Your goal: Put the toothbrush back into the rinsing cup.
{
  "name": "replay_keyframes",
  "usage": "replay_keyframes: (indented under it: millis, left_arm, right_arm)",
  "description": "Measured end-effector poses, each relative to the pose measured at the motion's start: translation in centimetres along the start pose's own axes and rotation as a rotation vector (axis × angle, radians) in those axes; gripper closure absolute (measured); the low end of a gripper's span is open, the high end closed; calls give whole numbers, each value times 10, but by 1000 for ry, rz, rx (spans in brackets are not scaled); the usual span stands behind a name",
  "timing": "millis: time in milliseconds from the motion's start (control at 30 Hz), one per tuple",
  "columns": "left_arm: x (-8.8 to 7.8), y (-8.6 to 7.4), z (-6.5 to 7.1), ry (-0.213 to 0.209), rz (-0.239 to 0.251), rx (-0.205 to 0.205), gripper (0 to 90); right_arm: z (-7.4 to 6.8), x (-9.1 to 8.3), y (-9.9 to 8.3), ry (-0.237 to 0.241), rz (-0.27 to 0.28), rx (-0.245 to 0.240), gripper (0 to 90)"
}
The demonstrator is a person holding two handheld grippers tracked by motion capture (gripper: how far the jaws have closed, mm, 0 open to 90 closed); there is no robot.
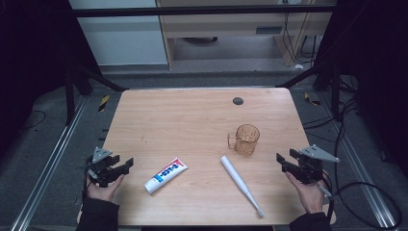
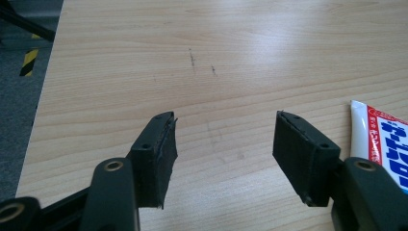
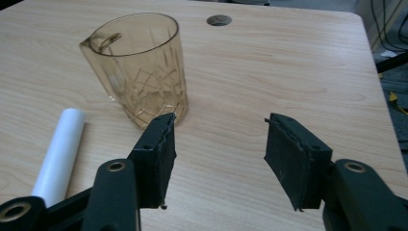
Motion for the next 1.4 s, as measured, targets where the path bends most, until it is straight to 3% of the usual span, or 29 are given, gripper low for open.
replay_keyframes:
  millis: [133,333,467,600,800,1033,1400]
  left_arm:
    - [0,-2,1,10,-4,10,436]
    - [0,-7,-1,35,-5,43,484]
    - [2,-10,0,27,-23,53,504]
    - [4,-11,4,22,-20,61,505]
    - [2,-12,6,25,-20,63,513]
    - [0,-12,9,28,-3,63,598]
    - [-1,-13,11,22,-3,63,675]
  right_arm:
    - [-7,0,-1,24,-16,0,467]
    - [-24,4,-2,60,-60,-44,523]
    - [-36,8,-3,89,-95,-59,569]
    - [-48,15,-9,135,-161,-77,662]
    - [-56,20,-15,170,-210,-97,750]
    - [-68,24,-23,219,-264,-112,855]
    - [-80,27,-37,260,-306,-105,900]
Point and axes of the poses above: each handheld gripper's, and its own axes: x roughly forward along the jaws, y roughly out of its top, z roughly to its right, the point moved 4 cm from there along x, roughly forward along the jaws, and after that the axes turned 12 degrees about y, right-handed, at the moved point
